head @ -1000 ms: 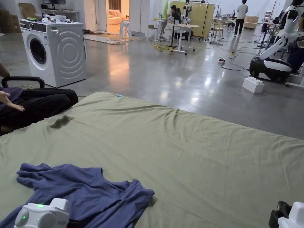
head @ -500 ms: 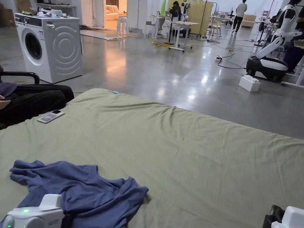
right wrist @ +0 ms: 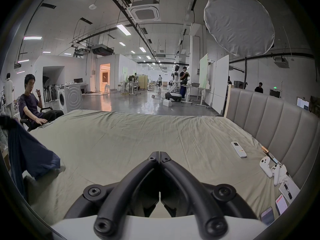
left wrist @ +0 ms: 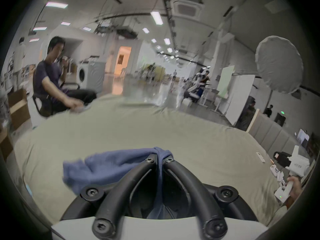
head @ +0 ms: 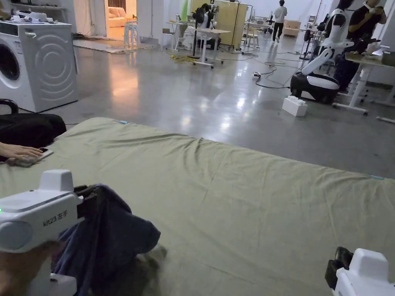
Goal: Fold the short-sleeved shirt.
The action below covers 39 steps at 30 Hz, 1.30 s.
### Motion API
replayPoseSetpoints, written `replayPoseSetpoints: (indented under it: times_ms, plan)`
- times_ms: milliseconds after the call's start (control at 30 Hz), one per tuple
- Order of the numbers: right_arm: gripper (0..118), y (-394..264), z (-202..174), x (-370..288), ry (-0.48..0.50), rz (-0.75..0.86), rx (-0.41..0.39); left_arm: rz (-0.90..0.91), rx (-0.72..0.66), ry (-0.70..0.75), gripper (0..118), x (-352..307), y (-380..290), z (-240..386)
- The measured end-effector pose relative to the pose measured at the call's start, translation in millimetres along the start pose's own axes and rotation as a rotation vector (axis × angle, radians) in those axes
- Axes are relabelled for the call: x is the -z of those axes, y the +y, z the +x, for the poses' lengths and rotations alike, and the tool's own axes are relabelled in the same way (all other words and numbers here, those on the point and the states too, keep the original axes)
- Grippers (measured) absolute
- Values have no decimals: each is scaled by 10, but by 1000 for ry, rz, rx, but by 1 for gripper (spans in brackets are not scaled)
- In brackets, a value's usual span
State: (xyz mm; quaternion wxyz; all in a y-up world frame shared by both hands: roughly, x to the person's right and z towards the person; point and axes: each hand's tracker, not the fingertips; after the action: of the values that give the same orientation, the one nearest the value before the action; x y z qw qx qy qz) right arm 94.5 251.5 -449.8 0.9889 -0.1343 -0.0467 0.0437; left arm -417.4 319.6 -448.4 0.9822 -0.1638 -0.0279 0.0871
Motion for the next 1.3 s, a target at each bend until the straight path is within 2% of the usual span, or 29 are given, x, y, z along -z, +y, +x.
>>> replayPoseSetpoints:
  times_ms: [233, 500, 700, 800, 967, 1100, 1167, 1233, 1300]
  plan:
    - [0, 36, 245, -132, -33, 25, 17, 64, 52, -179, 5, 178, 466, 933]
    - [0, 64, 682, -325, -110, 51, 29, 27, 96, -408, 5, 579, 448, 2196]
    - [0, 35, 1048, -490, -182, 53, 44, -101, 108, -559, 5, 823, -29, 3229]
    - [0, -10, 1186, -557, -210, 46, 50, -177, 168, -589, 5, 858, -409, 3625]
    - [0, -112, 1350, -624, -237, 24, 55, -315, 187, -613, 5, 889, -1023, 3938]
    - [0, -154, 1396, -656, -243, 10, 58, -356, 171, -607, 6, 848, -1323, 3957]
    - [0, -157, 1400, -651, -241, 4, 57, -366, 162, -611, 21, 795, -1354, 3911]
    - [0, -152, 1395, -644, -236, 4, 59, -377, 161, -633, 57, 729, -1337, 3827]
    - [0, -121, 1371, -629, -230, 2, 58, -333, 152, -686, 81, 650, -1244, 3688]
